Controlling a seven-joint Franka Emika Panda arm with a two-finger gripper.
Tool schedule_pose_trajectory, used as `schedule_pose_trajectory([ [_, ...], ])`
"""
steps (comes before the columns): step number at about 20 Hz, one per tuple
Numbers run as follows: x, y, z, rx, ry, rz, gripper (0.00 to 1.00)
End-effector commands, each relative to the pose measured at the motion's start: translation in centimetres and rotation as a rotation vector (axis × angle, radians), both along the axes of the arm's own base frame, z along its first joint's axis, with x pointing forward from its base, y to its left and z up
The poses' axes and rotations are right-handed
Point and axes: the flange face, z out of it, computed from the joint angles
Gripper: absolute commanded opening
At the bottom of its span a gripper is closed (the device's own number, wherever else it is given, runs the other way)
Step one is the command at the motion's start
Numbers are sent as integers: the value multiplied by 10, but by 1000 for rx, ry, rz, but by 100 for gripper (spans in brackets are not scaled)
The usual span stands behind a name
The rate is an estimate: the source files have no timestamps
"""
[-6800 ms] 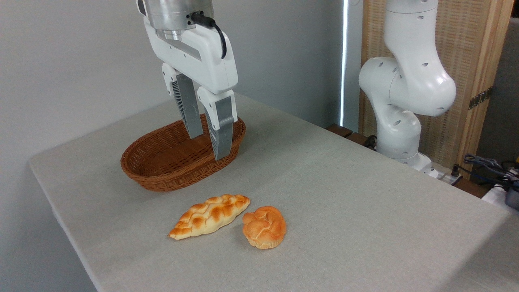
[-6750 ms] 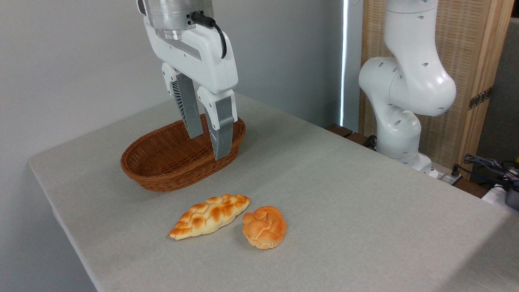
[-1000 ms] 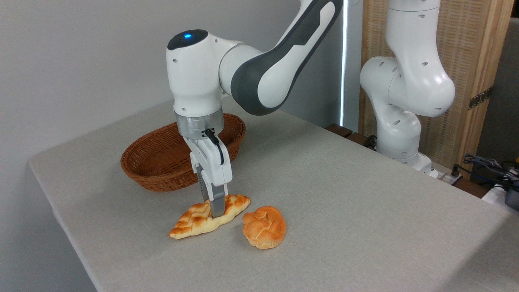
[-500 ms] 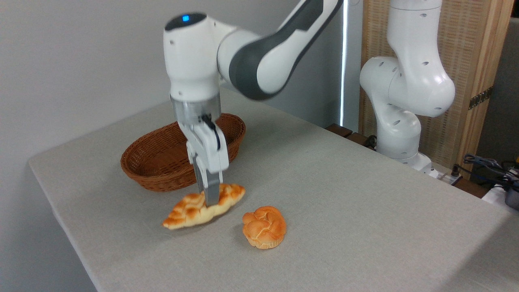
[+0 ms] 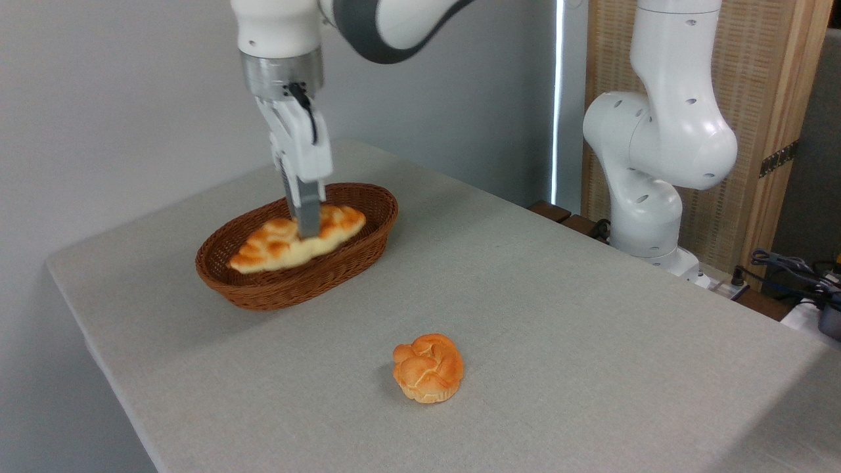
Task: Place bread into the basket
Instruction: 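Lift the braided roll and carry it over the wicker basket, then lower the roll into the basket and open the gripper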
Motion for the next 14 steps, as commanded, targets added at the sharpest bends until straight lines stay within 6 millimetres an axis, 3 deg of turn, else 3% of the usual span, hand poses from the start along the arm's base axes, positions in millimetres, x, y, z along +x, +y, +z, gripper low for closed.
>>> schedule_pose_trajectory([
  [1, -4, -79, -15, -13, 68, 21, 27],
  [4, -8, -114, -40, -8, 115, 9, 30],
  [7, -6, -136, -61, -23, 119, 17, 41],
  [8, -3, -136, -62, -21, 103, 15, 52],
  [9, -2, -136, -64, -11, 99, 11, 71],
  [11, 0, -135, -69, 14, 91, 1, 88],
  [12, 0, -134, -69, 24, 85, -3, 95],
  [14, 1, -133, -69, 39, 72, -10, 100],
])
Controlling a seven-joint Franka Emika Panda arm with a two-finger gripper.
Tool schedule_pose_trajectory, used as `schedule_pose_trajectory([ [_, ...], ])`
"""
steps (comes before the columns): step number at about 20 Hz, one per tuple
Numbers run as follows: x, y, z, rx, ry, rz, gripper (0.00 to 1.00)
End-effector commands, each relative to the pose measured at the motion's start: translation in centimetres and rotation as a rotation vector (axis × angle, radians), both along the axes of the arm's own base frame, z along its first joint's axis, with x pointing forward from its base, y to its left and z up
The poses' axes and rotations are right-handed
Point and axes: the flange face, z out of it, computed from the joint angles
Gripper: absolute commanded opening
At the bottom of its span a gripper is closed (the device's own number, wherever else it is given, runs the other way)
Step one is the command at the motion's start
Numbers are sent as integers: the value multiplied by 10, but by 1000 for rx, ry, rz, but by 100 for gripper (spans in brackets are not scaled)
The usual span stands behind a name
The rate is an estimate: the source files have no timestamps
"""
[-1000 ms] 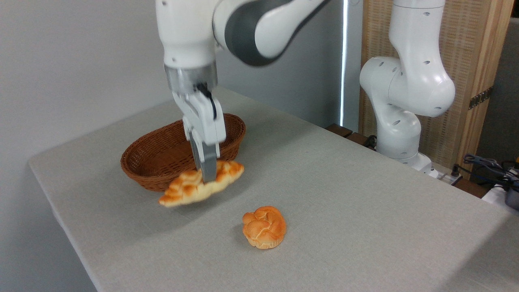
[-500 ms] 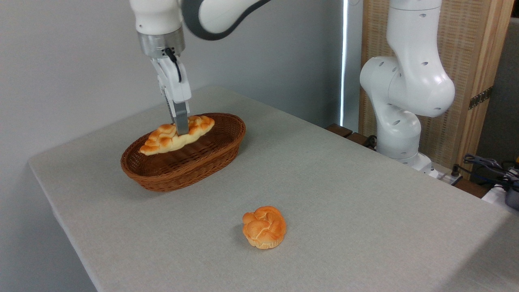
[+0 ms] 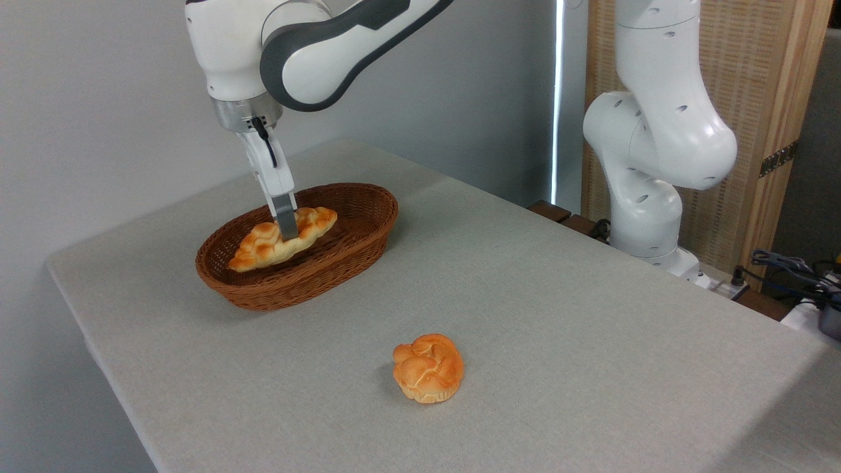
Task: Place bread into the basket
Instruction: 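Lower the roll into the basket and open the gripper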
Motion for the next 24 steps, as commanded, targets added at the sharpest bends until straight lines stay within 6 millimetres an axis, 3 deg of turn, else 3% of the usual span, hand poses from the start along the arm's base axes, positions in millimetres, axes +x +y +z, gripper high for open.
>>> schedule_pose_trajectory([
  [1, 4, 0, 7, 34, -37, -4, 100],
  [13, 1, -5, 4, 45, -39, -22, 100],
  [17, 5, -5, 17, 35, -58, -15, 100],
  [20, 13, 6, 41, 31, -75, 11, 100],
  [24, 23, 64, 86, 91, -22, 82, 100],
])
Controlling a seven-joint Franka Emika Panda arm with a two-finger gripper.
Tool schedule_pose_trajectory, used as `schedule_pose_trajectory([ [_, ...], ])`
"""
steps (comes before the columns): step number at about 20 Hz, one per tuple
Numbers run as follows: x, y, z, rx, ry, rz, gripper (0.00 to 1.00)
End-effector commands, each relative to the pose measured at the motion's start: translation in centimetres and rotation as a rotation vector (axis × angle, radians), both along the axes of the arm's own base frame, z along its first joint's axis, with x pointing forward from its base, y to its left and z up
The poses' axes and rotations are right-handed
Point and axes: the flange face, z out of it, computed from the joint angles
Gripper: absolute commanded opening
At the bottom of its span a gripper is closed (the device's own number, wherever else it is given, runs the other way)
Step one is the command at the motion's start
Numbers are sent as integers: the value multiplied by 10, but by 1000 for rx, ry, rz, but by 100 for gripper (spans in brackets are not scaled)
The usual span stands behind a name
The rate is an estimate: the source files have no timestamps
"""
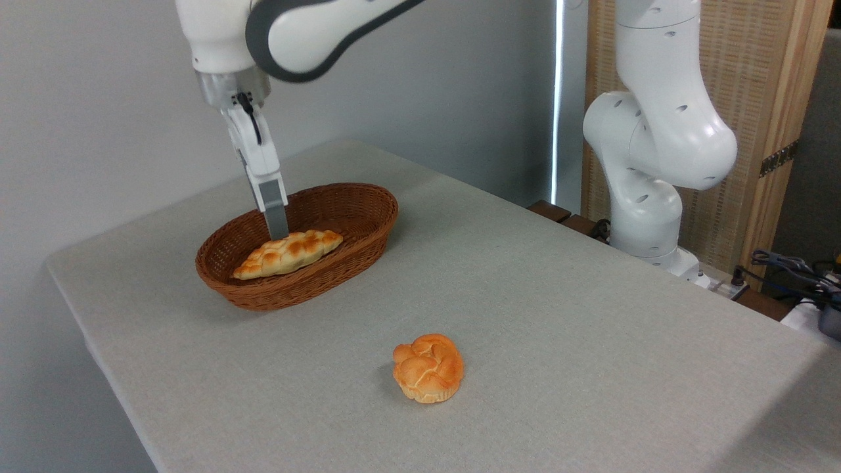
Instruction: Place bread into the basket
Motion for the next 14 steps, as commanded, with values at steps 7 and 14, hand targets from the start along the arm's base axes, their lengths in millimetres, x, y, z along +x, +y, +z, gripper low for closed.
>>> schedule_pose_trajectory([
  [7, 28, 179, 95, 32, -86, 164, 100],
  [14, 26, 216, 96, 38, -15, 222, 100],
])
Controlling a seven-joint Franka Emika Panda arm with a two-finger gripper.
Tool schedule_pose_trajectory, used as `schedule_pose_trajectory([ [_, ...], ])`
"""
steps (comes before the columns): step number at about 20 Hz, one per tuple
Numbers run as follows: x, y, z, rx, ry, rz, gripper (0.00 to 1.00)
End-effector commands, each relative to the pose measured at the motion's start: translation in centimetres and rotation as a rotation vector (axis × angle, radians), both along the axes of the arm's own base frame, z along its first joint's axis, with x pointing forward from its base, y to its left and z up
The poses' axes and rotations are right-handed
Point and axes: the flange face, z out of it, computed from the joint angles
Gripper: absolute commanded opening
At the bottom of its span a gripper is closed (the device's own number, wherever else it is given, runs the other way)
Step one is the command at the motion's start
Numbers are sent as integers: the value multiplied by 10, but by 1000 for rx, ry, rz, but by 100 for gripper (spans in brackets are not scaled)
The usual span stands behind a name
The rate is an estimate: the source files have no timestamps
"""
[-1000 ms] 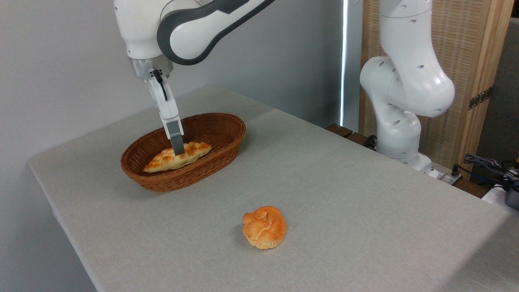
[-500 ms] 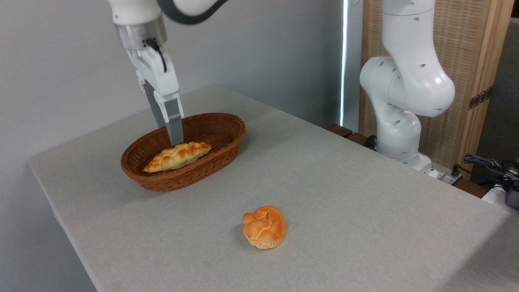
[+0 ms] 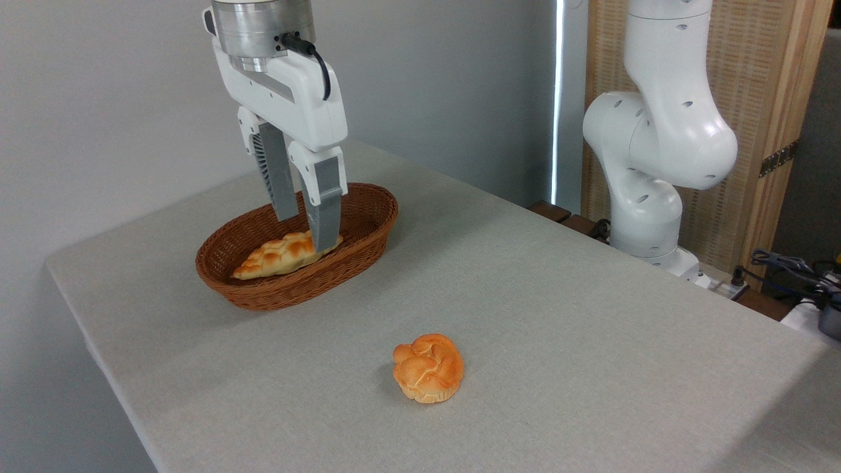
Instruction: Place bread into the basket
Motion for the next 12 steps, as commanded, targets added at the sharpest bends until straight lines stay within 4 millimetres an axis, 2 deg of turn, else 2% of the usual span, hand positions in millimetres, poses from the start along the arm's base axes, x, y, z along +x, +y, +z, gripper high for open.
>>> schedule_pose_trajectory([
  [1, -1, 15, 2, -10, 34, 19, 100],
  [12, -1, 19, 1, -7, 38, 36, 100],
])
